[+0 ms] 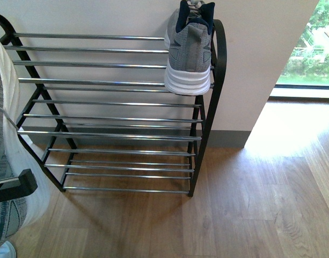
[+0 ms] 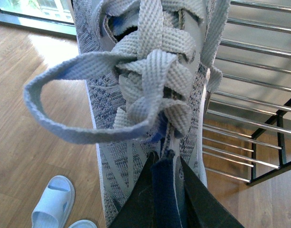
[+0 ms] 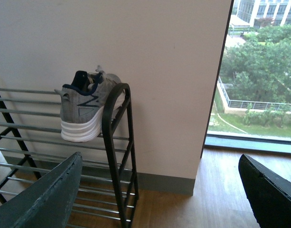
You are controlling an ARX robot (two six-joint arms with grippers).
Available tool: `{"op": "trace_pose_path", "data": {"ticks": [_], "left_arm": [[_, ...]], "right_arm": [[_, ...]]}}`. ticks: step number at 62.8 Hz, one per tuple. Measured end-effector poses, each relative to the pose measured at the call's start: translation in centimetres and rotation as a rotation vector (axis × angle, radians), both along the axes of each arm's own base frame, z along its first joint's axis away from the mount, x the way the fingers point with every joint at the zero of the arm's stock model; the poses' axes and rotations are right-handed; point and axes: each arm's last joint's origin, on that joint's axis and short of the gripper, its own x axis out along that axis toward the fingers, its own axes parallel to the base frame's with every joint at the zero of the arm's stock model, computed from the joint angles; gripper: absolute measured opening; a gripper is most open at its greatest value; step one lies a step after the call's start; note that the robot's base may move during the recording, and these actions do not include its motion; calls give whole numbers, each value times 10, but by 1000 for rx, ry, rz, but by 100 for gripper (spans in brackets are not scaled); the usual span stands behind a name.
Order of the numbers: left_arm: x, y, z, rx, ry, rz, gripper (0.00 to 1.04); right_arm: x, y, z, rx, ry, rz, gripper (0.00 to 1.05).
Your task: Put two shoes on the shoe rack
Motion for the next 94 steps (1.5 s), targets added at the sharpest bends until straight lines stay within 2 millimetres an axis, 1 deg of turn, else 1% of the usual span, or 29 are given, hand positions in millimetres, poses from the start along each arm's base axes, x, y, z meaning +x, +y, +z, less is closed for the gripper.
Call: {"op": "trace_pose_path", "data": {"ticks": [21,25,28,33,37,44,51,55,63,71,82,88,94], "left_arm": [[0,0,0,-1,1,-11,3],[2,0,0,11,16,-92,3],[4,-1,1,9,67,-182,3],[7,-3,5,-12,126,-266,3],[13,-2,11,-49,155,-316,3],[49,6,39,-155,183,-353,3],[73,12,57,-222,192,-354,3],[86,10,65,-241,199,-352,3],[115,0,79,-255,213,-359,3],[145,-13,89,-255,235,-373,3],[188,-28,95,-232,279,-334,3],[204,-38,97,-235,286,-322,3],[214,-52,98,-246,288,-329,3]], "right_arm": [[0,0,0,0,0,0,95],[0,0,0,0,0,0,95],[0,0,0,0,0,0,95],[0,0,0,0,0,0,95],[0,0,0,0,0,0,95],[0,0,0,0,0,0,95],[0,0,0,0,0,0,95],[0,0,0,0,0,0,95],[0,0,0,0,0,0,95],[0,0,0,0,0,0,95],[0,0,0,0,0,0,95],[0,0,0,0,0,0,95],[0,0,0,0,0,0,95]]}}
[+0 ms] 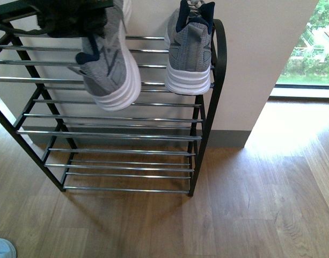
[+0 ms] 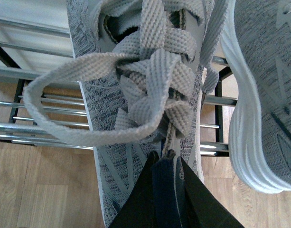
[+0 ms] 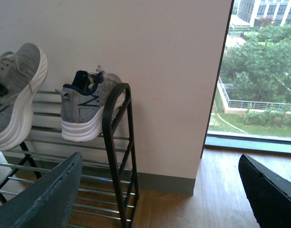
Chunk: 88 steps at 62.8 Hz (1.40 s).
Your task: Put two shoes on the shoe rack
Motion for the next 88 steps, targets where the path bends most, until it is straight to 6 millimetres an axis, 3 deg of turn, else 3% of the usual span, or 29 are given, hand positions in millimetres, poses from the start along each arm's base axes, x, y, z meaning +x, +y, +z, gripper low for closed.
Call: {"op": "trace_pose_path", "data": {"ticks": [15,52,74,84,88], "left_arm": [[14,-39,-7,-19,48,-20,3],[54,-59,-7,-1,90,43,3],[60,-60,9,-12,21,86,62],[57,-60,28,-36,-32,83,94],[55,-59,35,-42,-50,86,96]], "right_arm": [[0,0,0,0,0,0,95],[0,0,0,0,0,0,95],[0,0,0,0,0,0,95],[0,0,0,0,0,0,95],[0,0,0,0,0,0,95]]}}
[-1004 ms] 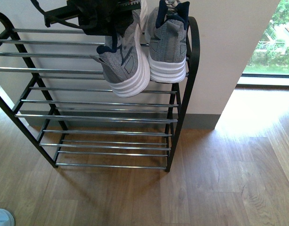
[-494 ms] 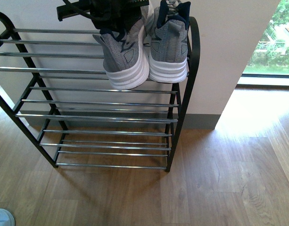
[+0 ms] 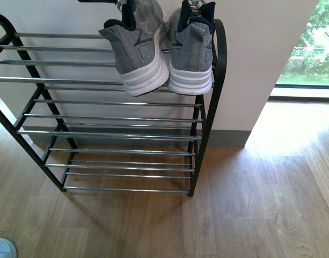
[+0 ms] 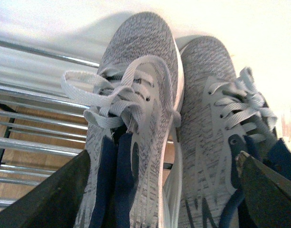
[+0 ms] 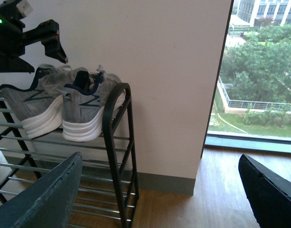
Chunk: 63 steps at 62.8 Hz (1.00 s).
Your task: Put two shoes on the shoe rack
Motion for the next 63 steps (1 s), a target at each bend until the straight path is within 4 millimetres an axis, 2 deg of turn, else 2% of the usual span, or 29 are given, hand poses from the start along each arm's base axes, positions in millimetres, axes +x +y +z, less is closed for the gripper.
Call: {"op": "trace_pose_path", "data": {"ticks": [11,20,24,32,44,56,63], "left_arm": [[-9,5,15,-9,-64,19,95],[-28,16,31,28,-159,68,95],[-40,23,37,43,-208,89,95],[-90,44,41,87,-319,168,95],[-157,71,26,126,-385,228,95],[-214,106,-19,164,-386,295,95],[-233,125,-39,156,-403,367,95]], "right_arm": [[0,0,0,0,0,0,95],[0,0,0,0,0,0,95],[0,0,0,0,0,0,95],[0,0,0,0,0,0,95],[0,0,0,0,0,0,95],[0,0,0,0,0,0,95],[0,0,0,0,0,0,95]]}}
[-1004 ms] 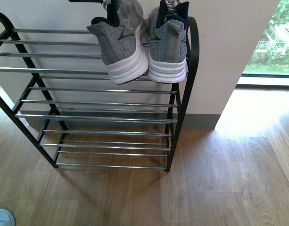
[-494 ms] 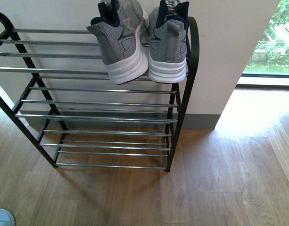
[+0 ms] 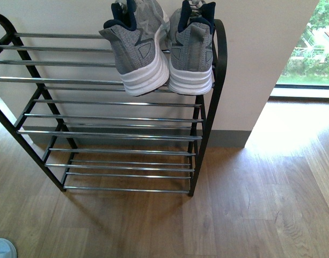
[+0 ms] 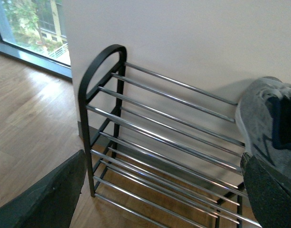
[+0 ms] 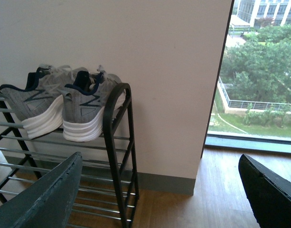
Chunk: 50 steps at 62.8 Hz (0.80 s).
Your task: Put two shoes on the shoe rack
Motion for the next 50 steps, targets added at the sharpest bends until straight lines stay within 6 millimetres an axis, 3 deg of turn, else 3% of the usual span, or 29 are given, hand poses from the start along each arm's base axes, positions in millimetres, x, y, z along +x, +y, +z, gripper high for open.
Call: {"op": "trace_pose_path", "data": {"ticks": [9,16,36,39,50], "left_arm": [[-2,4,-6,-3,-25,-50,91],[-13,17,-9,112,-193,-230,70],[-41,47,-17,230,-206,-247,14],[-46,51,-18,232,-206,-242,2],[-57,59,-30,238,-198,-243,1]], "right_arm": [[0,0,0,0,0,0,95],[0,0,0,0,0,0,95],[0,0,0,0,0,0,95],[0,0,0,0,0,0,95],[0,0,0,0,0,0,95]]}}
